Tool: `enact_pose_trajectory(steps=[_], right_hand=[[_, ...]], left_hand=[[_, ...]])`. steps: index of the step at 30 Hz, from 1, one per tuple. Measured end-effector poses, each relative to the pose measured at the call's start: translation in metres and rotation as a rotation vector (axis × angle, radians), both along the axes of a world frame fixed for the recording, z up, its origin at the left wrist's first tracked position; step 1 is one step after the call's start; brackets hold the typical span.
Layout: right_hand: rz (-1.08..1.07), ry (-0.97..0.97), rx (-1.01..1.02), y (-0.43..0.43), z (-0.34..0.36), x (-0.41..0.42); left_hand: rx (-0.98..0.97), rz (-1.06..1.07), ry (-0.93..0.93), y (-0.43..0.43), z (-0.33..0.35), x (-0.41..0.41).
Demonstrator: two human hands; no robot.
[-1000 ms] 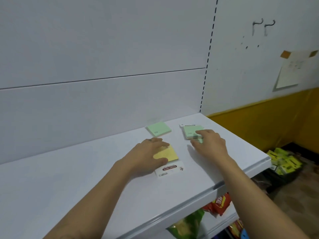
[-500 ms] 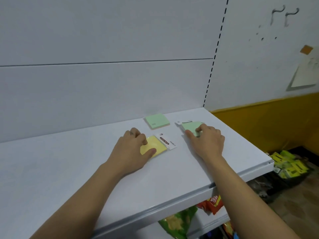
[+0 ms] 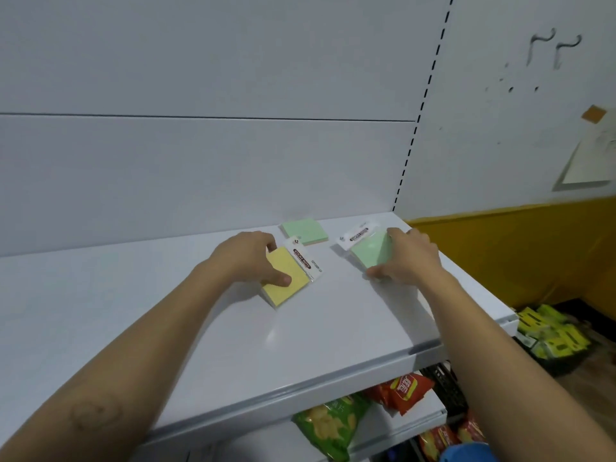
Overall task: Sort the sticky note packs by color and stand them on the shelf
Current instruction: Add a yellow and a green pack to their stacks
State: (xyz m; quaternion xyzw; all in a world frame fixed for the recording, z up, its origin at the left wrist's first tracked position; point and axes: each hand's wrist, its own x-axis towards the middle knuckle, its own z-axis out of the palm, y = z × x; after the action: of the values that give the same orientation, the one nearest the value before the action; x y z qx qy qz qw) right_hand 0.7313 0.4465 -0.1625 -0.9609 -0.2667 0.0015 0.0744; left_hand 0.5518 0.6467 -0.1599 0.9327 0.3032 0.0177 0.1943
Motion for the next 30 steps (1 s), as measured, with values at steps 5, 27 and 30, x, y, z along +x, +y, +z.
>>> enact_pose_trajectory(steps=[5,27,30], right_hand=[[0.037,0.041,0.012,-0.006,0.020,0.003],[0.538,0.420,0.804,0.135,0.058,-0.106],[0.641,0.465,0.814,0.164,0.058,-0.134]], left_hand=[[-0.099,0.014,-0.143,0.010,0.013,-0.014],[-0.008,0.479,-0.657,0.070,0.065,-0.187],[0.027,0.577,-0.705,0.076,0.063,-0.224]])
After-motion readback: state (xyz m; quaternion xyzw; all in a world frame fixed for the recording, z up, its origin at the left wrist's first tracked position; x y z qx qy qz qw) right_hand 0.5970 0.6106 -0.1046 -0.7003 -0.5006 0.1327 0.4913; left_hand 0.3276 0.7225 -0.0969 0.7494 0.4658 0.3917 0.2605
